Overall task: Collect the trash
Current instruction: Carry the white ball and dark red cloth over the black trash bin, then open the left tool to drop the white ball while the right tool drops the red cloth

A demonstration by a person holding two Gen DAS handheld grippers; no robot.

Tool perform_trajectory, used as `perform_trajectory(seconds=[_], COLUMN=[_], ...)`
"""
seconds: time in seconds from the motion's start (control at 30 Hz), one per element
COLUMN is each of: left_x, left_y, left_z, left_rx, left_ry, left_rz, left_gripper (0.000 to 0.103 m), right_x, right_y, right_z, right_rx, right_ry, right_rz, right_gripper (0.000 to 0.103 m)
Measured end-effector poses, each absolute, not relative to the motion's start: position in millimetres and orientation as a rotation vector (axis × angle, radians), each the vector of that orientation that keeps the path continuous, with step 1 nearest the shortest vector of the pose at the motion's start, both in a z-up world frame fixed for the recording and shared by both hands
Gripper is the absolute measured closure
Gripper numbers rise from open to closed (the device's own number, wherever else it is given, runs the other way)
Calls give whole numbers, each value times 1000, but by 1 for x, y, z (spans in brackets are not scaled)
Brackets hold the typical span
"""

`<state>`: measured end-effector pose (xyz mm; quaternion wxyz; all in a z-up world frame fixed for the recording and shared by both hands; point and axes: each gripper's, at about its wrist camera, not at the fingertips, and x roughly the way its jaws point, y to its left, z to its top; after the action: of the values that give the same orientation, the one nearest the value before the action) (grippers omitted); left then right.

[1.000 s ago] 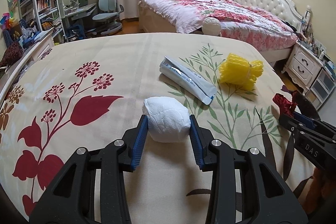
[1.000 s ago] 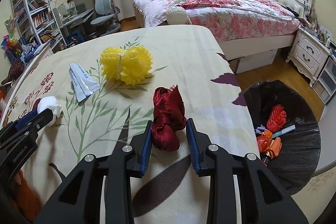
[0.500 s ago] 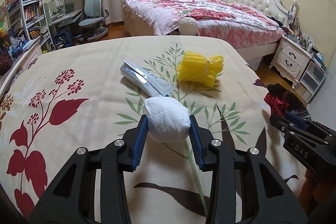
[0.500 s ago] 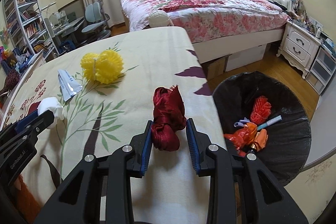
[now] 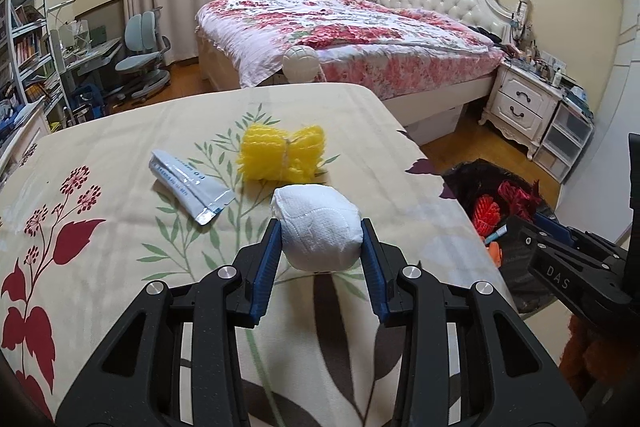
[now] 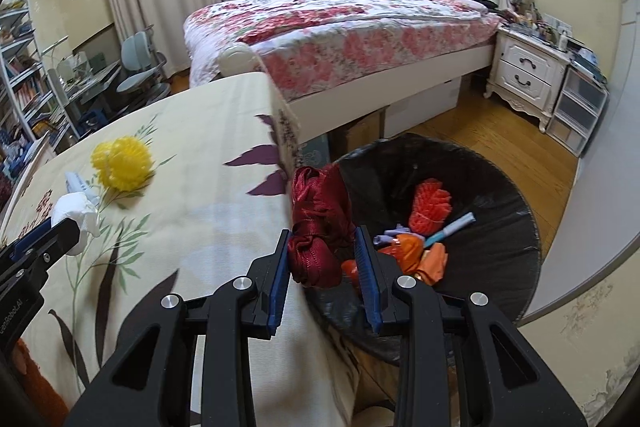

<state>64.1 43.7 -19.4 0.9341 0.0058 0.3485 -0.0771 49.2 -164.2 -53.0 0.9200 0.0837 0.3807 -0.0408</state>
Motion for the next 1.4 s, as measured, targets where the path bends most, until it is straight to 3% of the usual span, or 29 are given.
perform_trajectory(seconds=[0.7, 1.4], left_x=[96, 114], left_y=[-80, -121], left_z=[-25, -44], left_rx=[130, 189], left_ry=[681, 708], left_rz=[-323, -333], left_gripper=[65, 65], right_x=[60, 68], right_y=[-238, -256], right_z=[-65, -77], right_rx=[222, 236], right_ry=[771, 782], right_rz=[-266, -319], right_gripper=[71, 71])
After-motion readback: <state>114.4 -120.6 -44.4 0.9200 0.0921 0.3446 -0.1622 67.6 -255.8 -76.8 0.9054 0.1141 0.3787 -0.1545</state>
